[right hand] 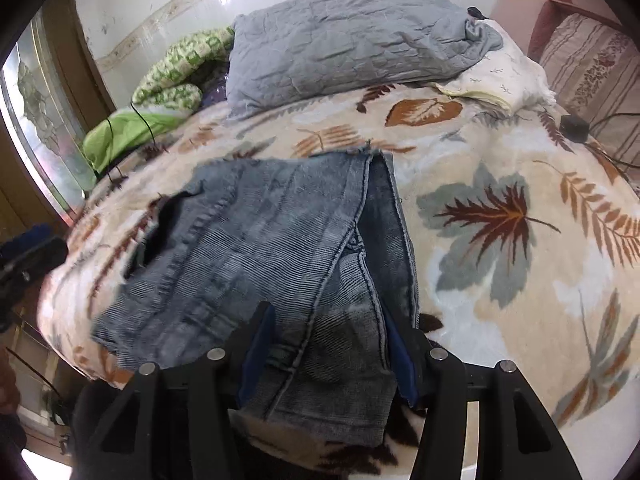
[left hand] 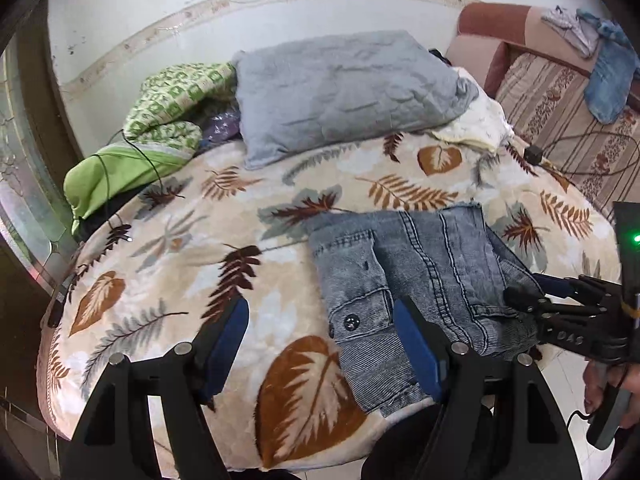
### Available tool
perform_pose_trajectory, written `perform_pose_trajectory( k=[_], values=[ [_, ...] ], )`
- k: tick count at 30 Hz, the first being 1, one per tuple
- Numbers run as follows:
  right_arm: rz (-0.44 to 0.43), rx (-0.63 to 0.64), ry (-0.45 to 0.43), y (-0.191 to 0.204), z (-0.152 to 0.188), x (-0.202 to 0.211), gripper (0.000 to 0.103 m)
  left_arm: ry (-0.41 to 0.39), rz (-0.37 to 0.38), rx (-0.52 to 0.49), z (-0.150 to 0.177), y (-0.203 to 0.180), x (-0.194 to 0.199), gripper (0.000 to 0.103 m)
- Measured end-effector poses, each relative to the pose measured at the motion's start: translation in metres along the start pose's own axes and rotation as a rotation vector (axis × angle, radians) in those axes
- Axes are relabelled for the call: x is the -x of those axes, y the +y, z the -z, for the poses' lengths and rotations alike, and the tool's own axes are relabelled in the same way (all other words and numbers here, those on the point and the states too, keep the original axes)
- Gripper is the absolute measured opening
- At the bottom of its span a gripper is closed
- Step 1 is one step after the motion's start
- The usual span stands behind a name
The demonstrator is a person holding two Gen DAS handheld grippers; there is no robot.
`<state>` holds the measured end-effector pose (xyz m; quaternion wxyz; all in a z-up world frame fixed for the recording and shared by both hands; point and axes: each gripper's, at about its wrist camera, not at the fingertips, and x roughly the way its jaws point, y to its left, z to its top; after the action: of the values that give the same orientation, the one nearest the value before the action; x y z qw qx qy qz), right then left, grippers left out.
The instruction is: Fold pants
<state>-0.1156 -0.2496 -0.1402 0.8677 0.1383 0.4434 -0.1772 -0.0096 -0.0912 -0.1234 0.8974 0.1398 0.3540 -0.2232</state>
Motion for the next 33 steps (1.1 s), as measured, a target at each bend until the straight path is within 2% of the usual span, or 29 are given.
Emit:
perform_pose_trajectory(
  k=[8,15,25,33],
  values=[
    [-0.030,0.020,-0.107,0.015,-0.011,0.064,0.061,-0.039,-0.024,0.017,-0.003,0.006,0.026,0.078],
    [-0.020,0.105,-0.168,0.041,-0.019,0.102,0.063,-0.076,-0.061,0.032,-0.006,0.012,0.044,0.080],
    [-0.040,0.130,-0.182,0.052,-0.021,0.108,0.064,-0.099,-0.095,0.051,-0.010,0.022,0.049,0.081],
    [-0.036,0.101,-0.137,0.042,-0.017,0.088,0.064,-0.075,-0.109,0.045,-0.009,0.023,0.038,0.081]
  ],
)
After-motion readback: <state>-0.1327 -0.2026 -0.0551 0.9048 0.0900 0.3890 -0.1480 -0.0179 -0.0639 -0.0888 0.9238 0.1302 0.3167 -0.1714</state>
